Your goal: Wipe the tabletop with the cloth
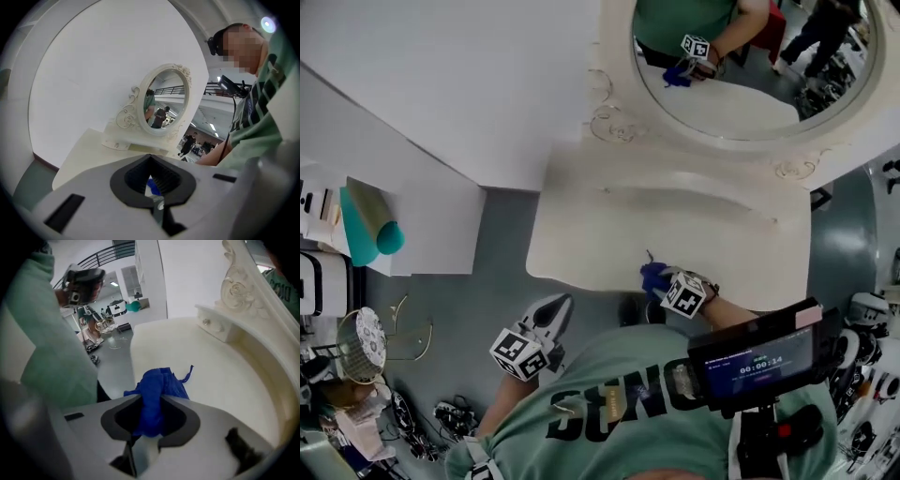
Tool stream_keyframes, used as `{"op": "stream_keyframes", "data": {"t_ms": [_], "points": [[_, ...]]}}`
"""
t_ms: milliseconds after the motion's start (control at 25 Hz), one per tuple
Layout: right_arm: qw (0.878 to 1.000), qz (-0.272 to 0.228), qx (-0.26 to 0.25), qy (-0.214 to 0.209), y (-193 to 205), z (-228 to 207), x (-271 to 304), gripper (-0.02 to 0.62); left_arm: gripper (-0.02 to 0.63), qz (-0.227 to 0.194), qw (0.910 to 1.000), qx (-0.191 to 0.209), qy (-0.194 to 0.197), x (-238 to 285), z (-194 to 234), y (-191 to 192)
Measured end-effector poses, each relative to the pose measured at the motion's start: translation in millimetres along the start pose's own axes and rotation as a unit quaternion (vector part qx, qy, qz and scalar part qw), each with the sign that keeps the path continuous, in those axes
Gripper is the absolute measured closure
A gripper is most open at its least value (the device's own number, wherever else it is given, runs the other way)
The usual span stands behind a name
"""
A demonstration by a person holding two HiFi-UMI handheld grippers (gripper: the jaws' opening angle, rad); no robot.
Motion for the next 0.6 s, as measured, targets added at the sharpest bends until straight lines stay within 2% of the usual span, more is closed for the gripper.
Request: {"op": "stream_keyframes", "data": {"t_ms": [120, 200, 240, 280, 360, 480, 600], "points": [[0.999, 0.005, 0.020, -0.040, 10.1, 33.5, 4.2, 0.488, 0.607, 0.001, 0.9999, 0.005, 0.015, 6.9, 9.1, -5.2], [0.997, -0.011, 0.051, -0.055, 12.4, 35.5, 0.7, 0.488, 0.607, 0.001, 0.9997, 0.005, 0.023, 10.9, 11.3, -9.4], [0.996, -0.028, 0.069, -0.048, 12.9, 25.4, -4.2, 0.488, 0.607, 0.002, 0.9996, 0.005, 0.027, 12.6, 10.6, -11.1], [0.995, -0.048, 0.087, -0.026, 13.0, 4.7, -11.1, 0.488, 0.607, 0.004, 0.9995, 0.008, 0.032, 14.1, 9.7, -12.6], [0.987, -0.082, 0.126, 0.052, 13.7, -61.5, -30.3, 0.488, 0.607, 0.008, 0.9992, 0.015, 0.035, 15.4, 10.0, -15.1], [0.968, -0.090, 0.168, 0.165, 16.0, -163.4, -60.2, 0.488, 0.607, 0.013, 0.9995, 0.014, 0.027, 12.5, 14.3, -14.9], [0.958, -0.076, 0.184, 0.209, 23.1, -223.6, -64.3, 0.486, 0.607, 0.020, 0.9997, 0.009, 0.013, 8.2, 13.9, -9.1]]}}
Point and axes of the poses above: the fingertips, and each gripper's own axes: x forward along the fingers, z to its left, y out of its underside, the point moved 4 cm from there along -x, backward along the fingers, and after that the axes turned 1 degree about -y, right-handed, at the moved point
